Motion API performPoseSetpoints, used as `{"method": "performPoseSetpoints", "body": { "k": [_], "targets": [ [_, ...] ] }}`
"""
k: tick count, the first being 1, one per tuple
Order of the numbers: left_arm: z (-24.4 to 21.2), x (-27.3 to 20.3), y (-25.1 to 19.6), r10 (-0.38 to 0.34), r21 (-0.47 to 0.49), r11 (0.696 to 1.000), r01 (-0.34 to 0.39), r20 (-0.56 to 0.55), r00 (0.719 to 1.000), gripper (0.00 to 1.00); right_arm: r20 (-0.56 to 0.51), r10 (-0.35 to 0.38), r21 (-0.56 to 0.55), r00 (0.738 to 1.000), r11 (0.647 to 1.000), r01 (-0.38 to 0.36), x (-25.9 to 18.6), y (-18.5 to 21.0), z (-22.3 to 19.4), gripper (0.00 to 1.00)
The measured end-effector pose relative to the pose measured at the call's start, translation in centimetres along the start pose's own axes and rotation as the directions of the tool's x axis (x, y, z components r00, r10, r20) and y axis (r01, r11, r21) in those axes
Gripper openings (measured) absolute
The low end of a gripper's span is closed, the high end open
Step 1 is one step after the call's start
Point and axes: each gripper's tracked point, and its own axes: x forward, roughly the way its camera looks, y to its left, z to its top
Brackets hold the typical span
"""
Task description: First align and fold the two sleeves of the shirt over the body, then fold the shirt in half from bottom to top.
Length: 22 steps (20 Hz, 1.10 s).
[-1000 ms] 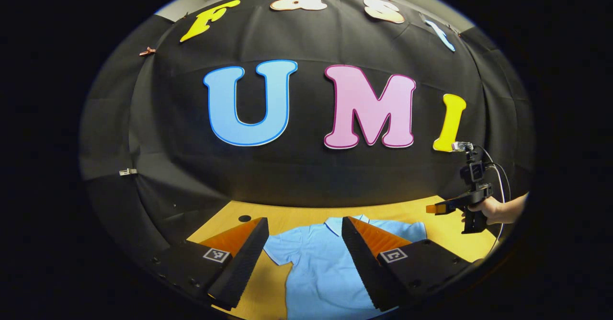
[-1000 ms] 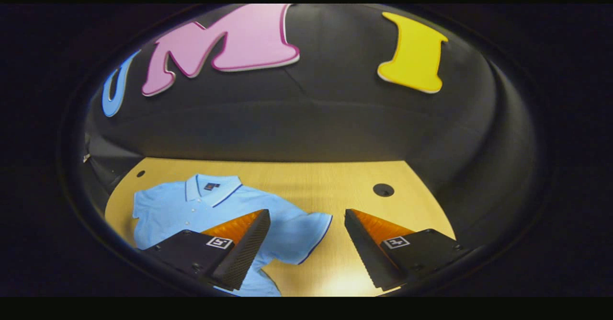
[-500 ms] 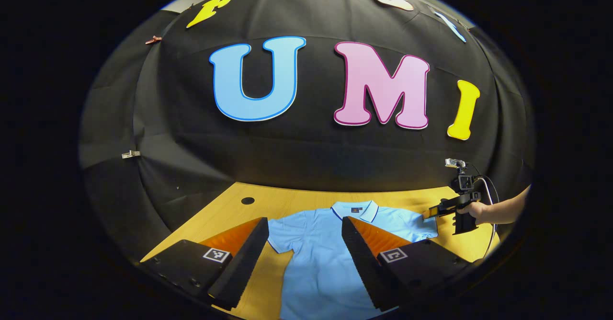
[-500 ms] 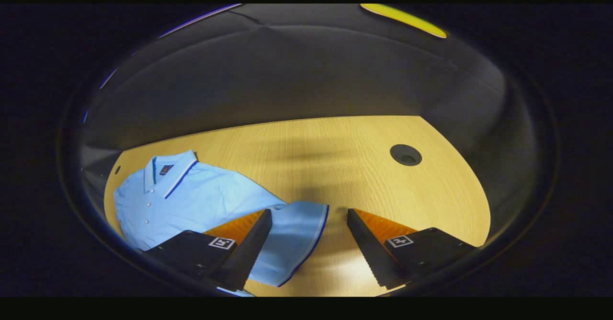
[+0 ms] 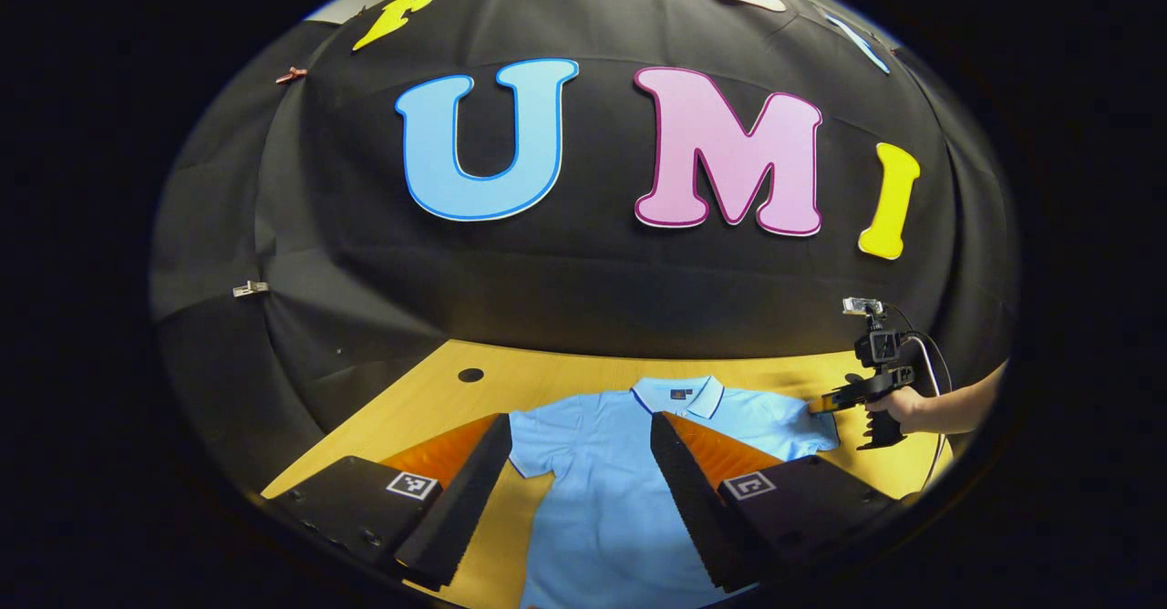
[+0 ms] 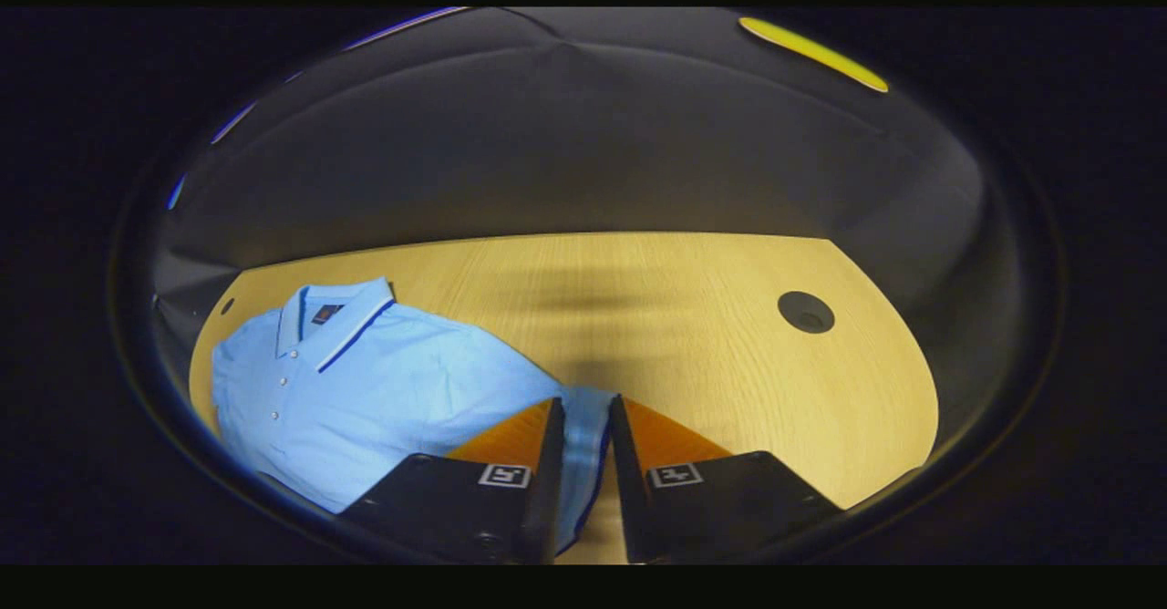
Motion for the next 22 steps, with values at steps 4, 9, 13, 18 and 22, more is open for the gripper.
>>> {"method": "performPoseSetpoints", "body": {
  "k": [4, 9, 13, 18, 22],
  "targets": [
    [-1.0, -0.2, 0.3, 0.007, -0.017, 1.0, -0.007, -0.006, 1.0, 0.98, -0.016, 0.0, 0.023, 1.0, 1.0, 0.0, -0.2, 0.6, -0.1, 0.1],
    [-2.0, -0.6, 1.2, 0.015, -0.027, 1.0, -0.015, -0.018, 1.0, 0.98, 0.018, -0.044, -0.028, 0.999, 0.999, 0.045, -1.4, 0.8, 1.2, 0.07],
    [-2.4, -0.9, 2.4, 0.023, -0.034, 0.999, -0.024, -0.029, 0.999, 0.98, 0.093, -0.064, -0.091, 0.994, 0.993, 0.072, -3.5, 3.4, 3.7, 0.04],
    [-3.0, -1.1, 4.2, 0.023, -0.053, 0.998, -0.025, -0.048, 0.999, 0.98, 0.126, -0.044, -0.163, 0.991, 0.985, 0.065, -5.3, 8.9, 5.0, 0.1],
    [-3.2, -1.5, 5.6, 0.026, -0.068, 0.997, -0.03, -0.055, 0.998, 0.98, 0.104, 0.004, -0.209, 0.995, 0.978, 0.018, -5.4, 14.2, 3.7, 0.05]
  ]
}}
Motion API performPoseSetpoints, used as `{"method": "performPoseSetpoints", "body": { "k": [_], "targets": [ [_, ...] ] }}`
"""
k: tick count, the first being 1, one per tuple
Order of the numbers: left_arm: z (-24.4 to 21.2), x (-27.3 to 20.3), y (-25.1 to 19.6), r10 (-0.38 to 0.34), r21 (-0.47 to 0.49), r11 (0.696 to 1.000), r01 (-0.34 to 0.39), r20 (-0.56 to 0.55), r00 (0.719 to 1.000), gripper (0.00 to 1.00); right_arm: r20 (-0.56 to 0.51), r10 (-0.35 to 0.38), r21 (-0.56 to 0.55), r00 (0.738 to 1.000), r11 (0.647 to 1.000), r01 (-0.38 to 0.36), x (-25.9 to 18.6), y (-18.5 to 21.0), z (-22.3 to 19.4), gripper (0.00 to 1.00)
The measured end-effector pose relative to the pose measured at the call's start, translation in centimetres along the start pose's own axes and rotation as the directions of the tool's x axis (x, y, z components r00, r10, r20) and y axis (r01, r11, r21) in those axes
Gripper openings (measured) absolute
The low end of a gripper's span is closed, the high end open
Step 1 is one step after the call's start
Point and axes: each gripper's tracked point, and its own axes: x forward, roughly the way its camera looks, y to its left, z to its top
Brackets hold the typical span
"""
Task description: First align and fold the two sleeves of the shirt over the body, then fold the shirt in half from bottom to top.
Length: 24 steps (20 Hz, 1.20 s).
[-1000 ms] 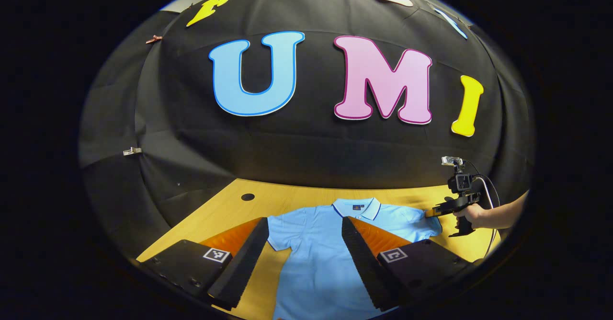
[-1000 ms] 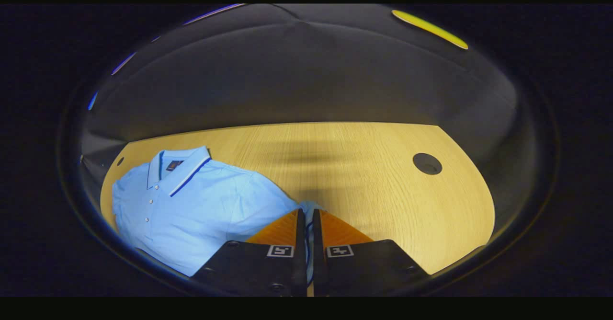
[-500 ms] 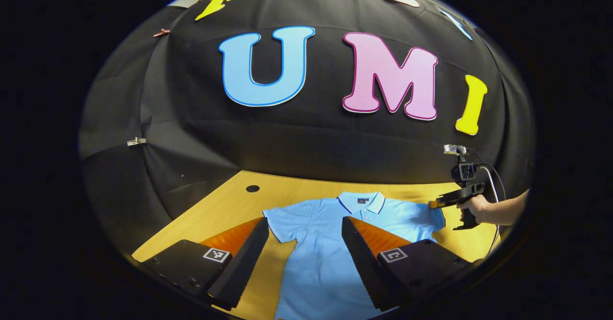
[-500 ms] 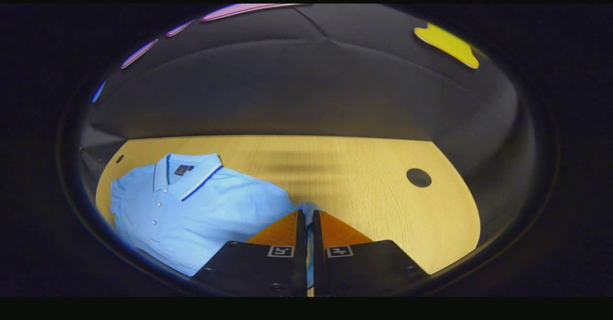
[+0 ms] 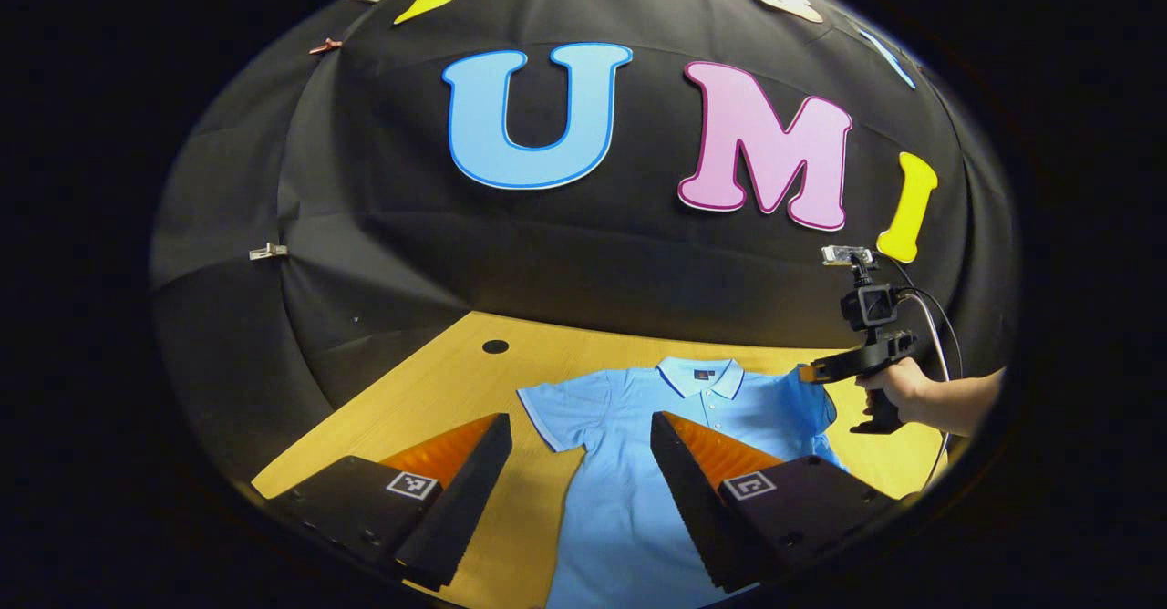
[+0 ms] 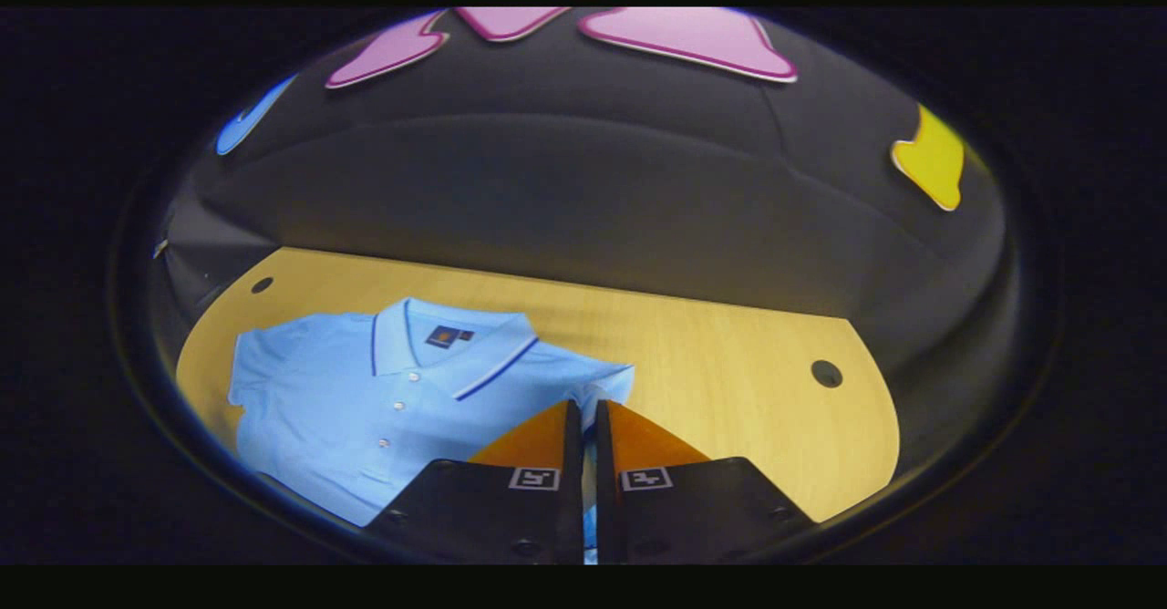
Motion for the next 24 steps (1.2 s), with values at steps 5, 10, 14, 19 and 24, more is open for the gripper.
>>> {"method": "performPoseSetpoints", "body": {
  "k": [5, 10, 14, 19, 24],
  "targets": [
    [-0.5, -0.6, 2.3, 0.023, -0.011, 1.0, -0.023, -0.007, 1.0, 0.98, -0.024, 0.061, -0.066, 0.998, 0.996, -0.062, 0.1, 6.3, -1.0, 0.08],
    [-0.9, 0.1, 3.5, 0.034, -0.04, 0.999, -0.035, -0.019, 0.999, 0.99, -0.05, 0.182, -0.054, 0.982, 0.981, -0.185, -0.2, 12.0, -2.5, 0.36],
    [-0.8, 2.5, 3.0, 0.007, -0.051, 0.999, -0.008, -0.029, 1.0, 0.97, -0.024, 0.232, -0.035, 0.972, 0.972, -0.233, -2.5, 12.4, -2.7, 0.87],
    [-1.2, 8.0, 3.4, 0.004, -0.043, 0.999, -0.006, -0.062, 0.998, 0.97, 0.055, 0.137, -0.046, 0.989, 0.99, -0.134, -6.5, 7.0, -1.7, 0.98],
    [-4.1, 14.9, 5.9, 0.047, -0.044, 0.998, -0.054, -0.148, 0.988, 0.97, 0.121, 0.067, -0.059, 0.99, 0.996, -0.06, -11.5, 3.0, -1.3, 0.98]
  ]
}}
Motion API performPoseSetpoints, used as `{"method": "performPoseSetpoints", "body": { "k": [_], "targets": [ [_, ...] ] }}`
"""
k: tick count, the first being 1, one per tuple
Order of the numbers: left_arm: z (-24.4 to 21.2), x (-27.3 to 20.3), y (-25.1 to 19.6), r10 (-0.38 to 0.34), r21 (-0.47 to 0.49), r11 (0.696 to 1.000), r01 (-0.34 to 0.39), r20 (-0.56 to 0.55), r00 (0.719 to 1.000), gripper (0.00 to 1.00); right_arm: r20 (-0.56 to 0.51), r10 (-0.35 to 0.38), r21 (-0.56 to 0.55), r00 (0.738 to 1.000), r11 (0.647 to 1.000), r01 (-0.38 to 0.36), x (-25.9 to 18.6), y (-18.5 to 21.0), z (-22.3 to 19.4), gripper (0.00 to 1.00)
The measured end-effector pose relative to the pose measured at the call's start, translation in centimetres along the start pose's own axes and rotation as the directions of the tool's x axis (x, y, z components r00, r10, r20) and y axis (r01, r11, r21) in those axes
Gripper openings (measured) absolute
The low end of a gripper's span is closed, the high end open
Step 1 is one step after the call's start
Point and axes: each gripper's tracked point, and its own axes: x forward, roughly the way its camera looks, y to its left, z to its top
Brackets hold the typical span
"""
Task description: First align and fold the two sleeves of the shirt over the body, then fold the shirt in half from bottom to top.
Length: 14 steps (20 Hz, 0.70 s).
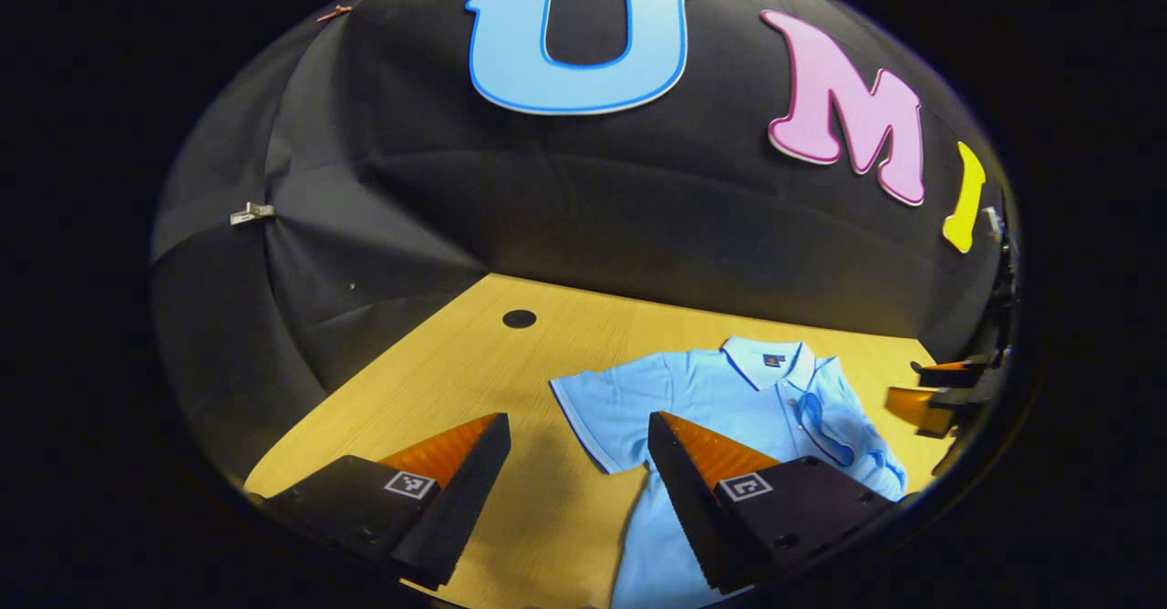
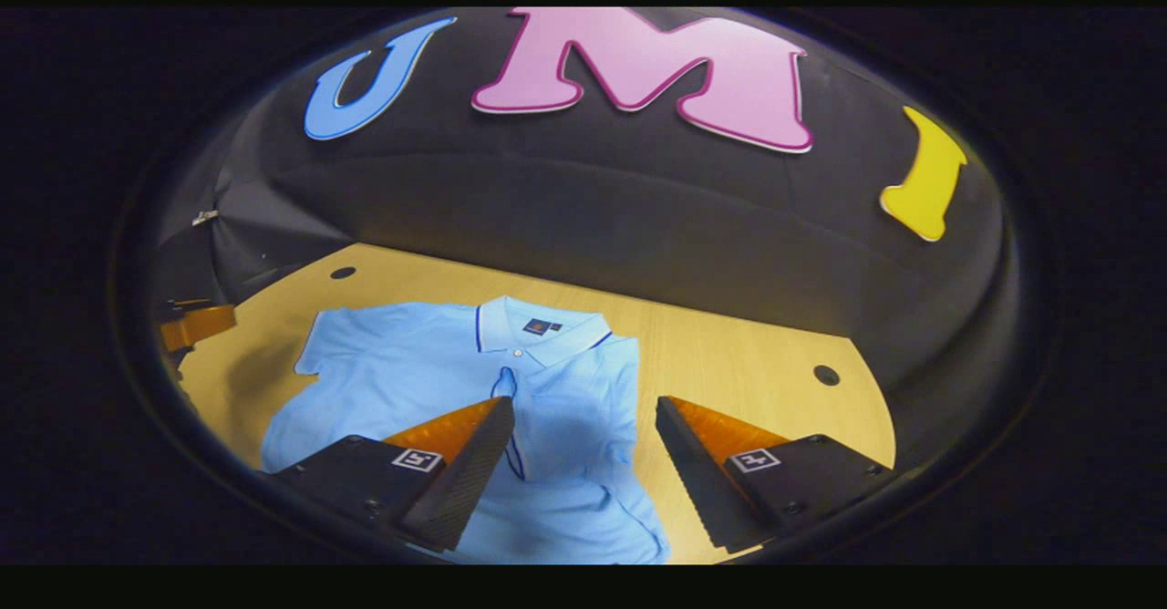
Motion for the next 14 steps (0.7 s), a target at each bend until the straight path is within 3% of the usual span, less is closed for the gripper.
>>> {"method": "performPoseSetpoints", "body": {
  "k": [4, 9, 14],
  "targets": [
    [-1.9, 6.5, 1.4, 0.013, 0.016, 1.0, -0.012, -0.068, 0.998, 0.97, -0.017, 0.005, -0.007, 1.0, 1.0, -0.005, -3.3, -0.4, -1.5, 0.98],
    [-2.2, 12.8, 1.3, -0.021, -0.033, 0.999, 0.017, -0.102, 0.995, 0.97, -0.03, 0.01, 0.038, 0.999, 0.999, -0.009, -5.5, -0.6, -3.0, 0.97],
    [-3.1, 17.2, 0.9, -0.024, 0.098, 0.994, 0.039, -0.154, 0.988, 0.97, -0.047, 0.009, 0.004, 0.999, 1.0, -0.009, -6.5, -1.3, -4.8, 0.98]
  ]
}}
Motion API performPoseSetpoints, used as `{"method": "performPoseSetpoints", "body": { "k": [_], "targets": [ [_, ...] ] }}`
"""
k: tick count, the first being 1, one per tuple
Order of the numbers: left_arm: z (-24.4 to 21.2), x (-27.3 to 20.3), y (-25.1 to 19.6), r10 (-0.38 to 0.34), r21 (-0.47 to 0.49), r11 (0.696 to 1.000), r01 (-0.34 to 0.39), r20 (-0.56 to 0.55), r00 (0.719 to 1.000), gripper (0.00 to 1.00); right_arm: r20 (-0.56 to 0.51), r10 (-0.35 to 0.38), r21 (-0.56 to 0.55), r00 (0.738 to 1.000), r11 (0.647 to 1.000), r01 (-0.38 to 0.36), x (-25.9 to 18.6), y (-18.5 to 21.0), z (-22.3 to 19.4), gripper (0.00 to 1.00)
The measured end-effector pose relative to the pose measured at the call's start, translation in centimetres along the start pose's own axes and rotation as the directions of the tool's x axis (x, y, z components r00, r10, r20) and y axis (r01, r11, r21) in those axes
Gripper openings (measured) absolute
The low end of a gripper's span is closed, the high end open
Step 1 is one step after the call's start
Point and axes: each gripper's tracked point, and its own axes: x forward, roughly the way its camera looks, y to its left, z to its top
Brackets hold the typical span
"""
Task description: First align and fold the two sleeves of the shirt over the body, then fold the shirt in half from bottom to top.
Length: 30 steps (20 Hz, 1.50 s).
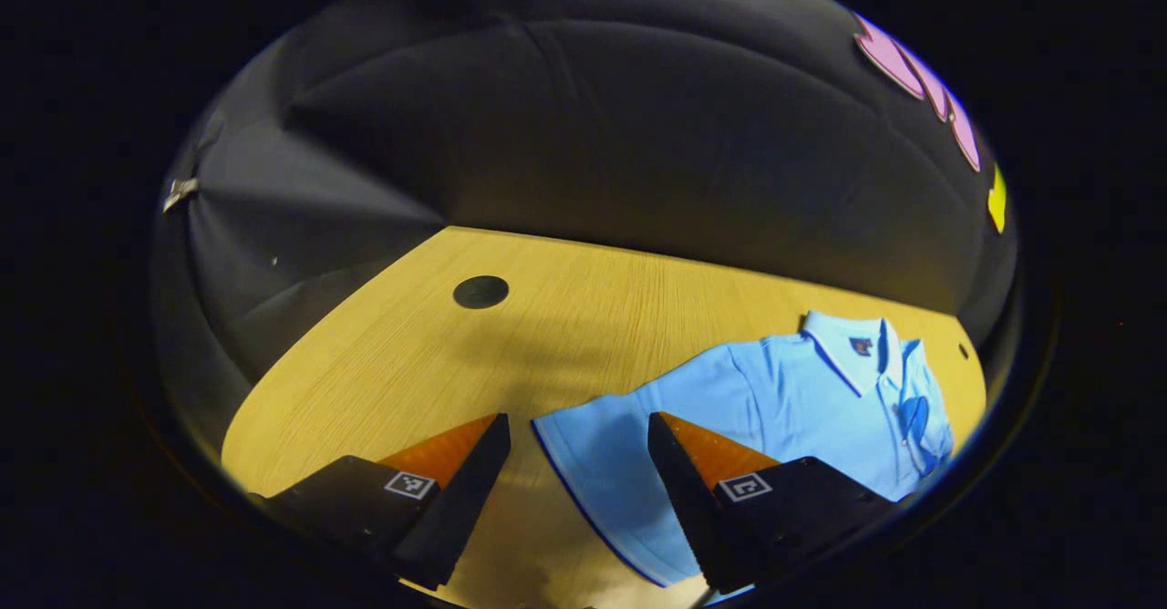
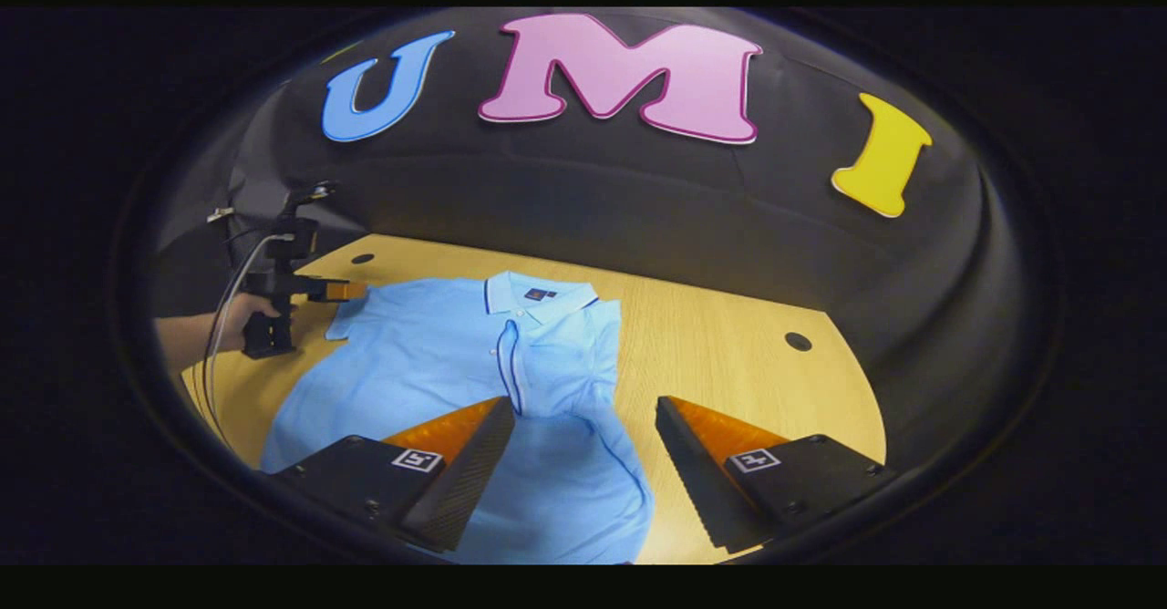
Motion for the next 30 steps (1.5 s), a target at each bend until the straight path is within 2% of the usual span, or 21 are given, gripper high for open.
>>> {"method": "performPoseSetpoints", "body": {
  "k": [1, 6, 11, 12, 14, 17, 21, 25, 26, 27, 30],
  "targets": [
    [0.1, 0.4, 0.0, 0.005, 0.027, 1.0, -0.005, 0.002, 1.0, 0.97, -0.009, 0.0, 0.009, 1.0, 1.0, 0.0, -0.1, -0.2, -0.4, 0.98],
    [0.3, 0.4, -1.3, -0.074, 0.074, 0.994, 0.075, -0.028, 0.997, 0.99, -0.053, -0.008, 0.074, 0.999, 0.997, 0.012, -0.2, -0.9, -2.4, 0.98],
    [0.1, 0.3, -3.6, -0.134, 0.049, 0.99, 0.136, -0.035, 0.99, 0.16, -0.075, -0.014, 0.101, 0.997, 0.995, 0.022, 0.0, -1.4, -3.5, 0.98],
    [0.2, 0.1, -3.9, -0.143, 0.039, 0.989, 0.145, -0.032, 0.989, 0.1, -0.076, -0.016, 0.105, 0.997, 0.994, 0.024, 0.0, -1.6, -3.6, 0.98],
    [0.3, 0.0, -4.0, -0.138, 0.022, 0.99, 0.138, -0.028, 0.99, 0.07, -0.075, -0.023, 0.11, 0.997, 0.993, 0.031, -0.1, -2.1, -3.7, 0.98],
    [0.5, -0.3, -4.0, -0.089, 0.04, 0.995, 0.09, -0.025, 0.996, 0.06, -0.079, -0.028, 0.13, 0.996, 0.991, 0.039, -0.6, -2.8, -4.2, 0.98],
    [3.4, -2.3, -5.5, -0.08, 0.043, 0.996, 0.079, 0.02, 0.997, 0.06, -0.065, -0.055, 0.151, 0.996, 0.987, 0.064, -1.3, -4.5, -4.3, 0.98],
    [6.5, -5.5, -10.1, -0.132, 0.025, 0.991, 0.131, 0.064, 0.989, 0.06, -0.056, -0.069, 0.174, 0.996, 0.982, 0.077, -2.3, -6.0, -4.6, 0.98],
    [7.0, -6.2, -11.6, -0.144, 0.038, 0.989, 0.142, 0.072, 0.987, 0.01, -0.056, -0.067, 0.176, 0.996, 0.981, 0.076, -2.6, -6.3, -4.8, 0.98],
    [7.3, -7.0, -13.2, -0.16, 0.05, 0.986, 0.157, 0.075, 0.984, 0.06, -0.057, -0.065, 0.174, 0.996, 0.982, 0.074, -2.8, -6.5, -5.1, 0.98],
    [7.3, -9.0, -18.8, -0.234, 0.052, 0.972, 0.231, 0.061, 0.97, 0.06, -0.059, -0.06, 0.169, 0.996, 0.983, 0.07, -3.7, -6.9, -5.5, 0.98]
  ]
}}
